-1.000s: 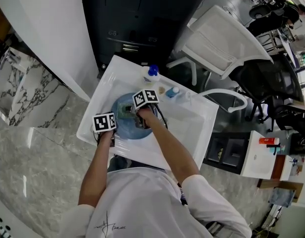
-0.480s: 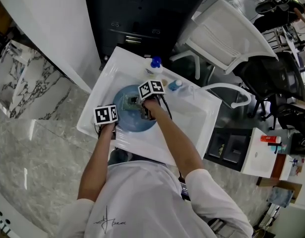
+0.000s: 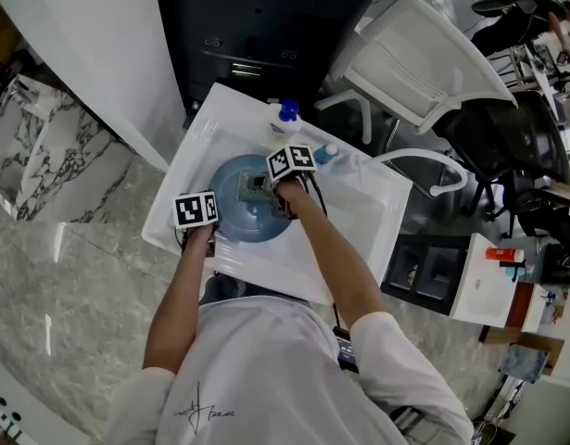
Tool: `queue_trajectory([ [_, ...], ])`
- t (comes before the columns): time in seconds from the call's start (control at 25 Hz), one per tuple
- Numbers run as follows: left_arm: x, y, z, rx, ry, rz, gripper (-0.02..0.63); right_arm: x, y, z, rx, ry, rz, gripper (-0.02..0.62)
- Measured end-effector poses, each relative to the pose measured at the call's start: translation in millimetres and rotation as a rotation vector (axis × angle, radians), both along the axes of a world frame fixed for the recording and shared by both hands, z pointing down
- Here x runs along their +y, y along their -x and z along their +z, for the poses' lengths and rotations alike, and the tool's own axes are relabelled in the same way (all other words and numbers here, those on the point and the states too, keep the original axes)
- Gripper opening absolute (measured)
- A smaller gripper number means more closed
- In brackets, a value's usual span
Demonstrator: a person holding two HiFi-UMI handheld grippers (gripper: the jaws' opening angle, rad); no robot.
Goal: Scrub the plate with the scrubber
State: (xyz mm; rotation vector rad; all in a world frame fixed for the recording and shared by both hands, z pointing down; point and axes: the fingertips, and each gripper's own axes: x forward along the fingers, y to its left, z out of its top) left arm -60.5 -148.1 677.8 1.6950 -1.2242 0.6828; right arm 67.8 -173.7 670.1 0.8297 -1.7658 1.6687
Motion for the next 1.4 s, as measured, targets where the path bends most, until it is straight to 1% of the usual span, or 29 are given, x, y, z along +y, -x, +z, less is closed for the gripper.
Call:
queue_trajectory([
  [0.4, 0.2, 0.1, -1.3, 0.002, -0.003, 0.011, 0.067, 5.1, -29.3, -0.4, 0.053, 0.004, 0.03, 0.057],
  [0.64, -0.2, -0.4, -1.8, 0.003, -0.008, 0.017, 0.067, 9.0, -47.4, 0.1, 0.106, 0.001, 0.035, 0.057],
  [0.88, -0.6, -1.4, -1.7, 0.007, -0.013, 0.021, 0.067, 12.4, -67.2, -1.4, 0.2, -0.033, 0.01, 0.057],
  [1.08, -1.7, 3.3, -2.8, 0.0, -0.021, 0.023, 0.067, 16.9, -77.6, -0.6, 0.244, -0.04, 0.006, 0.057],
  [1.24, -0.6, -0.3, -1.1, 0.001, -0.02, 0.025, 0.067, 22.2, -91.7, -0.4, 0.287, -0.052, -0.008, 0.057],
  [1.32, -0.9, -1.4, -0.8, 0.003, -0.021, 0.029, 0.067, 24.7, -97.5, -1.9, 0.317, -0.063, -0.027, 0.058],
  [1.4, -5.8, -1.7, -2.7, 0.002, -0.031, 0.031, 0.069, 21.5, -103.1, -6.1, 0.36, -0.091, -0.07, 0.061],
])
